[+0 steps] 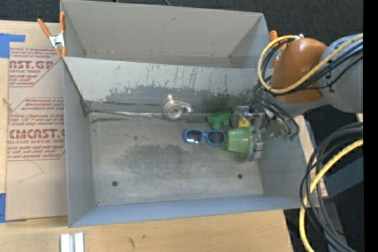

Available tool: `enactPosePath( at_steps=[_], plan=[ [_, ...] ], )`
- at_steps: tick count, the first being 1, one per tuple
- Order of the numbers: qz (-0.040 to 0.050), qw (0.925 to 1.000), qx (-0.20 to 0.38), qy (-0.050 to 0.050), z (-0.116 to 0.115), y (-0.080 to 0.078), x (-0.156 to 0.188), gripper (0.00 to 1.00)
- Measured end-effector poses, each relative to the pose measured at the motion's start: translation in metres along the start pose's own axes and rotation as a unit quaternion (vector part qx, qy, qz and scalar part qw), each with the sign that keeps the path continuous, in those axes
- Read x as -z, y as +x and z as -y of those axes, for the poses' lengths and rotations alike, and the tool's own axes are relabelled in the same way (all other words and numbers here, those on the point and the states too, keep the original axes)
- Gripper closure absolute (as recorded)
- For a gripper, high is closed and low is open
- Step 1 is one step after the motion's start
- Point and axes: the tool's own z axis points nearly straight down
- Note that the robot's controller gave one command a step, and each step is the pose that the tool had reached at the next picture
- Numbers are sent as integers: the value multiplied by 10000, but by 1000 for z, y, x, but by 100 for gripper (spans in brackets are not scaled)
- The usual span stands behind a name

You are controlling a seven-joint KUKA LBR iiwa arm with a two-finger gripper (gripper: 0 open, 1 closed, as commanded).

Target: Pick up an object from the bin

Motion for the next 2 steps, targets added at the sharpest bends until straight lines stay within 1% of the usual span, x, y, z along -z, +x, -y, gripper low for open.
enactPosePath(
  at_steps=[1,2],
  plan=[
    [9,10000,15,-14,-4,-1,0,100],
    [55,9998,167,7,-14,20,167,100]
  ],
)
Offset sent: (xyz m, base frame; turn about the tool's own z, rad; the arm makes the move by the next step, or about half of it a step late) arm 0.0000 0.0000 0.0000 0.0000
